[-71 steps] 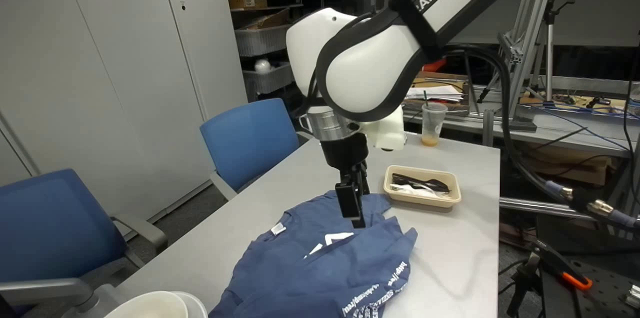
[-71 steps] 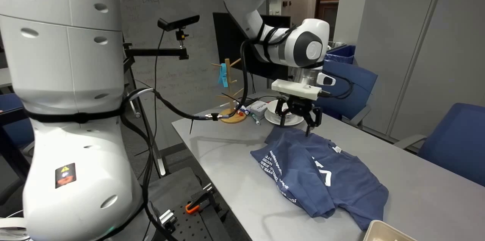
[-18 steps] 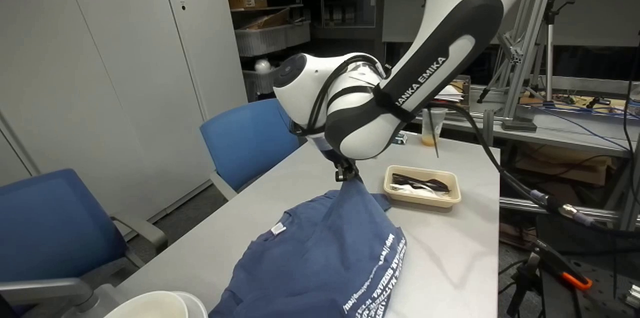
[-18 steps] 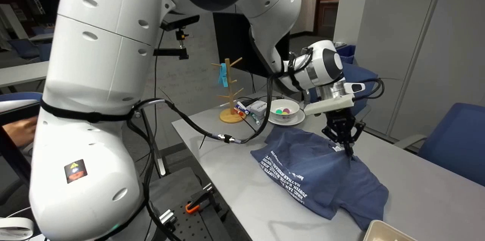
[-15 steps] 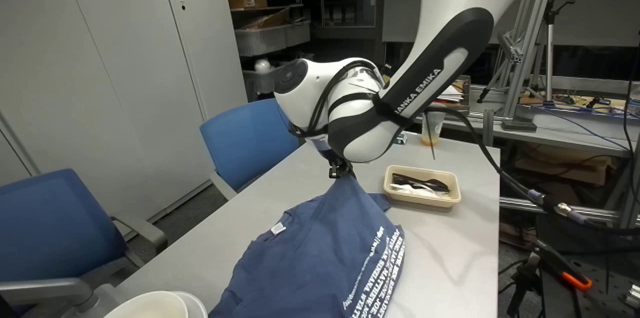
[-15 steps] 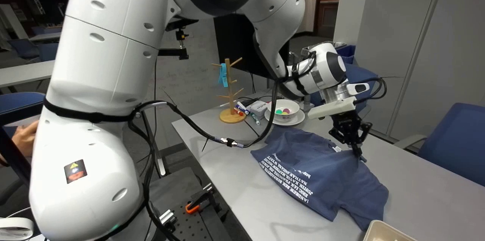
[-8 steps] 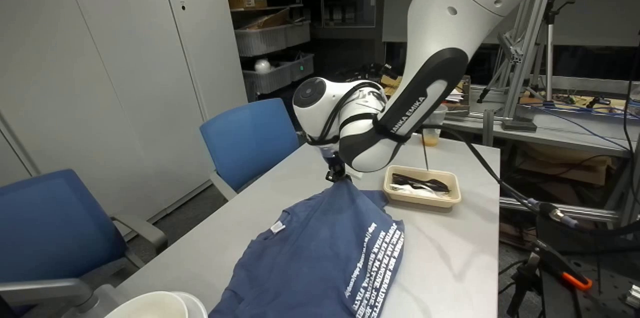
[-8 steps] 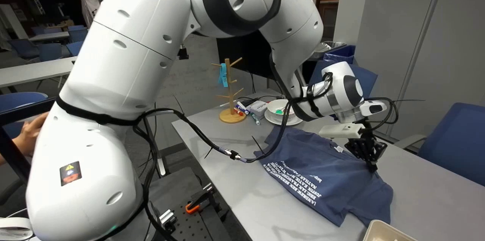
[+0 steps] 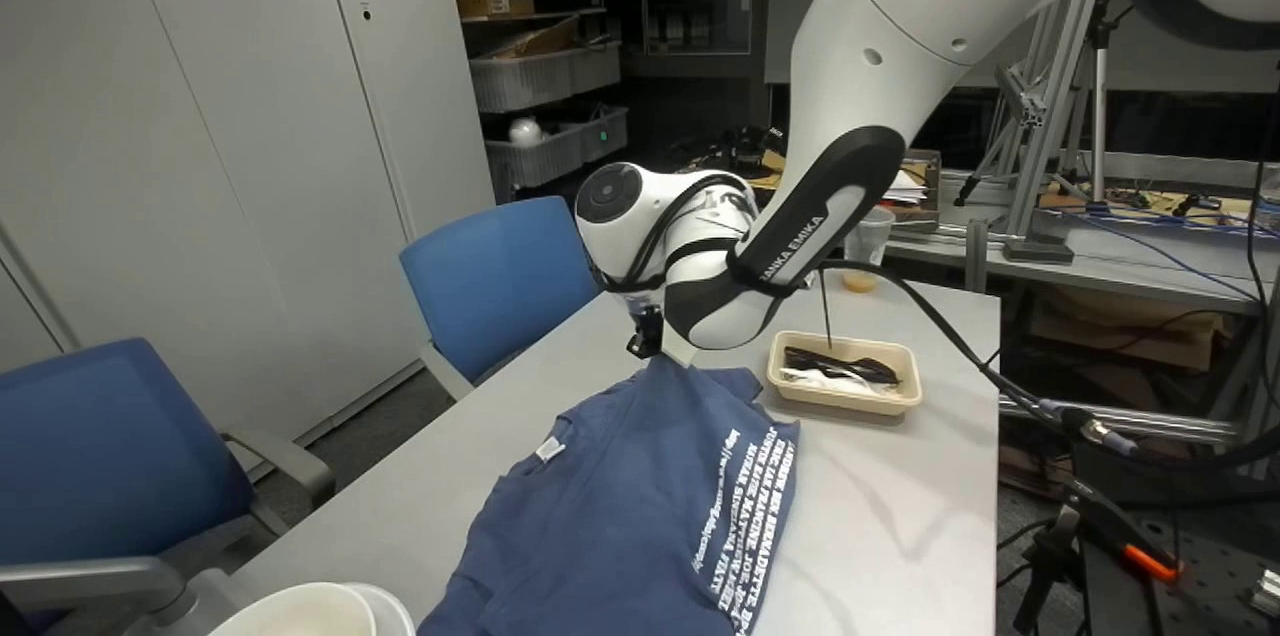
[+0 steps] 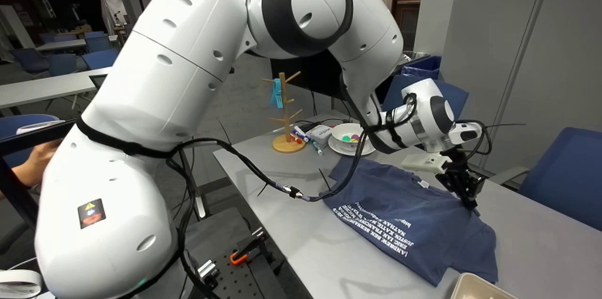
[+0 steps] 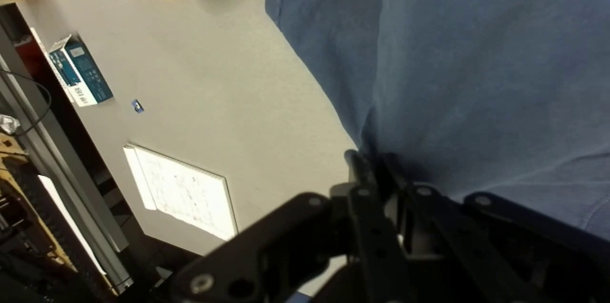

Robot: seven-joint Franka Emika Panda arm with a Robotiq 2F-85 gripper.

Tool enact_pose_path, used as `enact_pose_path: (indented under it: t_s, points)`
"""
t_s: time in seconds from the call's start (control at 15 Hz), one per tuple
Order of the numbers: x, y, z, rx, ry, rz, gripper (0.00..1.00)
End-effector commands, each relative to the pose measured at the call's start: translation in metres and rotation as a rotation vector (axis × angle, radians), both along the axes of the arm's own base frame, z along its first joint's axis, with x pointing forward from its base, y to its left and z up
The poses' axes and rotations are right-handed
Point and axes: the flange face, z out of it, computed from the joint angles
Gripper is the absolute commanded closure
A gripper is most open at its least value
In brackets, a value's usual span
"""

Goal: Fold the t-shirt from bottom to top then left to right

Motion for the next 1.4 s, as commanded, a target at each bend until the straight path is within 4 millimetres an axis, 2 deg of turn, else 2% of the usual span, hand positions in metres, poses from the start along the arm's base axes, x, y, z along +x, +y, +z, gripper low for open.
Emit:
enact_pose_path:
  t_s: [0.0,0.33,0.53,1.0,1.13,1.33]
  points:
    - [0.01,0.009,-0.003,-0.04,-0.022,-0.001,0.57]
    - [0.004,0.028,0.02,-0.091,-0.065,0.053,0.17]
    - [-0.012,0.052,0.032,0.022,0.002,0.07,0.0]
    - [-0.064,0.12,0.062,0.333,0.174,0.191,0.0]
    - [-0.08,0.139,0.059,0.413,0.238,0.222,0.0]
    - [-0.107,0.165,0.04,0.492,0.355,0.269,0.0]
